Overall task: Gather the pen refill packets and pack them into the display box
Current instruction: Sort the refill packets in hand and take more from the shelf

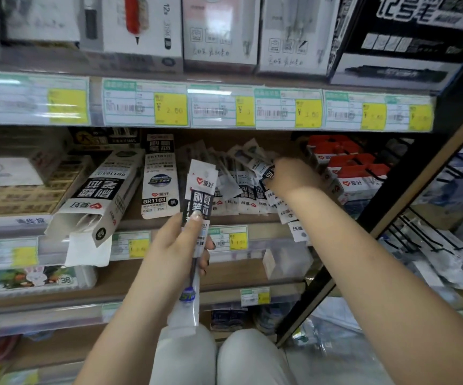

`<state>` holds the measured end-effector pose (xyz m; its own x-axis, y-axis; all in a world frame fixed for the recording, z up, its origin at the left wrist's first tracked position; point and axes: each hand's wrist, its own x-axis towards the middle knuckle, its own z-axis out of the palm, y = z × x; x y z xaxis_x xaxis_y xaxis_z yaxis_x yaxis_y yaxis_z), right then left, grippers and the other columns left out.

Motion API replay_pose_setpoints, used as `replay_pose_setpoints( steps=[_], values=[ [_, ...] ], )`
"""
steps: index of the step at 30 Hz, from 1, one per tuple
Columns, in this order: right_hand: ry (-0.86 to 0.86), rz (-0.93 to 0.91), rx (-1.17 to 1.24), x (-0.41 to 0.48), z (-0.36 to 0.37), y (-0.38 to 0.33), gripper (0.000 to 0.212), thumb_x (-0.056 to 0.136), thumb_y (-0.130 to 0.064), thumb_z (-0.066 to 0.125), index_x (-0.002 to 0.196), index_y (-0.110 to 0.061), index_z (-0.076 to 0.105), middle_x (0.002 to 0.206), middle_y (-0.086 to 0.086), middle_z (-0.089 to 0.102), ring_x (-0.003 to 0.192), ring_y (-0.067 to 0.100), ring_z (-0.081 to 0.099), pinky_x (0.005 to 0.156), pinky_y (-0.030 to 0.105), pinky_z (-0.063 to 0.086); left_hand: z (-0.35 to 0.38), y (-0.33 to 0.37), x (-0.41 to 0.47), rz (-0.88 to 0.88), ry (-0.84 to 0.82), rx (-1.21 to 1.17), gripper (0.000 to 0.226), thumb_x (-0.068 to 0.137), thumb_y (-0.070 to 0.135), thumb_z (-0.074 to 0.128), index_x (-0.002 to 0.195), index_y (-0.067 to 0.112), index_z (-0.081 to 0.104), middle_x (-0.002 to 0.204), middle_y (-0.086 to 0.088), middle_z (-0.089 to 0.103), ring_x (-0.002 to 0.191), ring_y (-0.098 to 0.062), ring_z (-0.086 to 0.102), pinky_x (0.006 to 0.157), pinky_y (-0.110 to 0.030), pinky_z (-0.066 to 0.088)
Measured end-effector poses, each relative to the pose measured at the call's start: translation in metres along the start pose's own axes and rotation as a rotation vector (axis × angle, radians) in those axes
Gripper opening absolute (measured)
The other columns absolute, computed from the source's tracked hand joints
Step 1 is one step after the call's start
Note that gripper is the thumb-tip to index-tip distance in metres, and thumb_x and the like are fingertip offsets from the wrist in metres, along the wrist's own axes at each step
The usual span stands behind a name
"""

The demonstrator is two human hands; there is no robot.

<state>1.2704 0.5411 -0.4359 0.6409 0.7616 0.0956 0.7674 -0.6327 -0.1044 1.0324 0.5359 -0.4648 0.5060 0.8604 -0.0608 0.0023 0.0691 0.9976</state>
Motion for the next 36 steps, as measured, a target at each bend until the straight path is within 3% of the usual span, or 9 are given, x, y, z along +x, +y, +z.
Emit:
replay_pose_setpoints(
  steps=[6,13,17,20,23,26,29,33,36],
  values=[
    [0.036,-0.027,0.106,0.007,-0.001,0.004,0.033,0.091,-0.016,0.053,0.124,-0.008,0.05,0.112,0.015,0.062,0.1,0.032,0.06,0.079,0.033,0.048,0.003,0.007,-0.002,-0.12,-0.021,-0.171,0.024,0.1,0.014,0.036,0.088,0.01,0.056,0.059,-0.004,0.06,0.044,-0.014,0.049,0.044,-0.027,0.042],
    [0.139,0.023,0.222,0.007,0.002,0.014,0.027,0.092,-0.018,0.053,0.115,-0.003,0.055,0.111,0.016,0.063,0.099,0.031,0.06,0.07,0.027,0.046,-0.001,0.001,-0.001,-0.098,-0.002,-0.139,0.016,0.099,0.018,0.044,0.095,0.015,0.059,0.067,-0.005,0.069,0.05,-0.016,0.06,0.047,-0.03,0.049],
    [0.199,0.031,0.441,-0.003,-0.018,0.012,0.03,0.095,-0.016,0.048,0.122,-0.004,0.055,0.124,0.015,0.059,0.11,0.031,0.056,0.083,0.028,0.044,-0.004,-0.002,-0.002,-0.115,0.017,-0.114,0.015,0.098,0.02,0.046,0.098,0.013,0.059,0.072,-0.006,0.072,0.052,-0.016,0.064,0.047,-0.028,0.05],
    [0.073,0.007,0.733,-0.021,-0.039,0.014,0.037,0.095,-0.016,0.051,0.131,-0.012,0.05,0.13,0.008,0.055,0.115,0.025,0.053,0.084,0.022,0.038,-0.01,-0.003,0.001,-0.165,-0.012,-0.152,0.014,0.098,0.018,0.047,0.099,0.01,0.059,0.071,-0.009,0.071,0.052,-0.018,0.064,0.046,-0.028,0.05],
    [-0.265,-0.184,0.909,-0.044,-0.054,0.024,0.033,0.09,-0.014,0.058,0.123,-0.017,0.056,0.114,0.001,0.064,0.108,0.025,0.059,0.091,0.035,0.045,-0.014,-0.005,0.0,-0.213,-0.062,-0.194,0.014,0.098,0.015,0.047,0.099,0.008,0.059,0.067,-0.013,0.068,0.051,-0.021,0.063,0.046,-0.028,0.051],
    [-0.707,-0.463,0.773,-0.059,-0.07,0.03,0.017,0.088,-0.005,0.057,0.095,-0.016,0.067,0.088,-0.001,0.067,0.083,0.013,0.06,0.081,0.023,0.049,-0.018,-0.008,0.001,-0.266,-0.099,-0.198,0.017,0.097,0.01,0.046,0.101,0.001,0.06,0.065,-0.013,0.068,0.051,-0.021,0.065,0.045,-0.026,0.053],
    [-0.91,-0.644,0.387,-0.071,-0.084,0.015,0.018,0.087,-0.007,0.06,0.085,-0.022,0.07,0.078,-0.006,0.063,0.073,0.003,0.054,0.072,0.017,0.043,-0.018,-0.007,0.002,-0.288,-0.144,-0.149,0.018,0.097,0.004,0.044,0.097,-0.002,0.061,0.062,-0.007,0.069,0.049,-0.012,0.065,0.042,-0.017,0.048],
    [-0.777,-0.678,-0.118,-0.078,-0.082,-0.013,0.015,0.088,-0.019,0.061,0.082,-0.032,0.066,0.086,-0.009,0.067,0.08,0.009,0.057,0.076,0.027,0.044,-0.013,-0.006,-0.007,-0.324,-0.269,-0.186,0.02,0.095,0.009,0.047,0.102,0.007,0.066,0.079,-0.015,0.072,0.06,-0.019,0.067,0.051,-0.023,0.053],
    [-0.622,-0.646,-0.2,-0.08,-0.077,-0.026,0.006,0.086,-0.026,0.062,0.086,-0.023,0.068,0.087,-0.002,0.067,0.077,0.016,0.058,0.066,0.03,0.044,-0.008,-0.008,-0.013,-0.28,-0.309,-0.097,0.026,0.096,0.011,0.045,0.097,0.017,0.07,0.089,-0.013,0.074,0.069,-0.021,0.069,0.059,-0.028,0.055]
  ],
)
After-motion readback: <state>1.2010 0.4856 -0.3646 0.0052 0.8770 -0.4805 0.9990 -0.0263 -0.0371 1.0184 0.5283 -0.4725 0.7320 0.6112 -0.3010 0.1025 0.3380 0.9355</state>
